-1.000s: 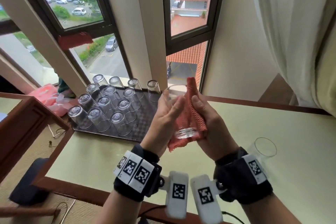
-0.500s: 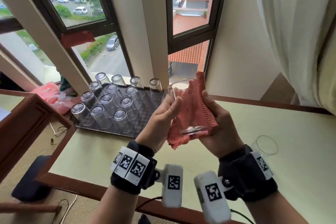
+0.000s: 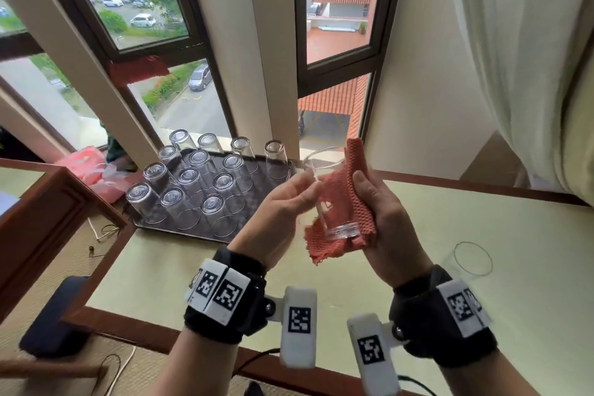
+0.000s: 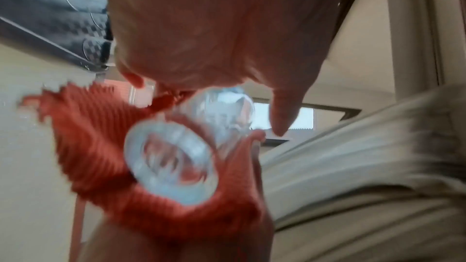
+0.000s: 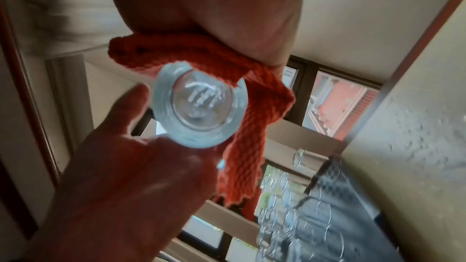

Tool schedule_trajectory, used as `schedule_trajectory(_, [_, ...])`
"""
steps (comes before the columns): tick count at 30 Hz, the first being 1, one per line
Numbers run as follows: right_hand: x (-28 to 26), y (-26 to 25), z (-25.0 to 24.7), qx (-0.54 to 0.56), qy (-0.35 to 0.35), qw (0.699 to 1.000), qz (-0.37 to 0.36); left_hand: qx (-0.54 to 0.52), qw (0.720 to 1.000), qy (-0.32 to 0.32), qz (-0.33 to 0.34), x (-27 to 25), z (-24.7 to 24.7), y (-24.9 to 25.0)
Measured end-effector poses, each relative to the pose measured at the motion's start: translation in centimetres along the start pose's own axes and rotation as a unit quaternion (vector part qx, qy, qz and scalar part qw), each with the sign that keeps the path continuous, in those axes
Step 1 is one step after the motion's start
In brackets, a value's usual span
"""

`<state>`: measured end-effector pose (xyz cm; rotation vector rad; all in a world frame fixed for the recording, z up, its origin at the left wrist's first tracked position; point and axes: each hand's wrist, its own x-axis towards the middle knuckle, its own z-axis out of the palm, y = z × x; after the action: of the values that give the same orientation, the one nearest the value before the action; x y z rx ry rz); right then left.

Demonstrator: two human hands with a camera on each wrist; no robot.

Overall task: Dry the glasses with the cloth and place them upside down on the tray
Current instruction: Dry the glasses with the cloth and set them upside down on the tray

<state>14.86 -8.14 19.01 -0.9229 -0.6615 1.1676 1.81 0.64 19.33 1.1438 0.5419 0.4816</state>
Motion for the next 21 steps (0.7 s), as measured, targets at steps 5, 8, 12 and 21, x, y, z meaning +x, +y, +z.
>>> schedule_trajectory(5, [0.6, 0.6, 0.0, -0.003, -0.025, 0.999, 0.031, -0.041, 0.999, 0.023, 0.012, -0.3, 2.0, 0.0])
schedule_trajectory(8, [0.3, 0.1, -0.6, 0.121, -0.029, 0.984, 0.129, -0.043, 0.997, 0.060, 0.011, -0.2, 1.6, -0.2])
schedule_trajectory(12, [0.4, -0.1, -1.6, 0.159, 0.012, 0.976, 0.147, -0.027, 0.995, 0.096, 0.023, 0.1, -0.3, -0.2])
schedule_trajectory(21, [1.4, -1.5, -1.2, 0.012, 0.113, 0.992, 0.046, 0.050, 0.994, 0.090, 0.039, -0.7, -1.0, -1.2])
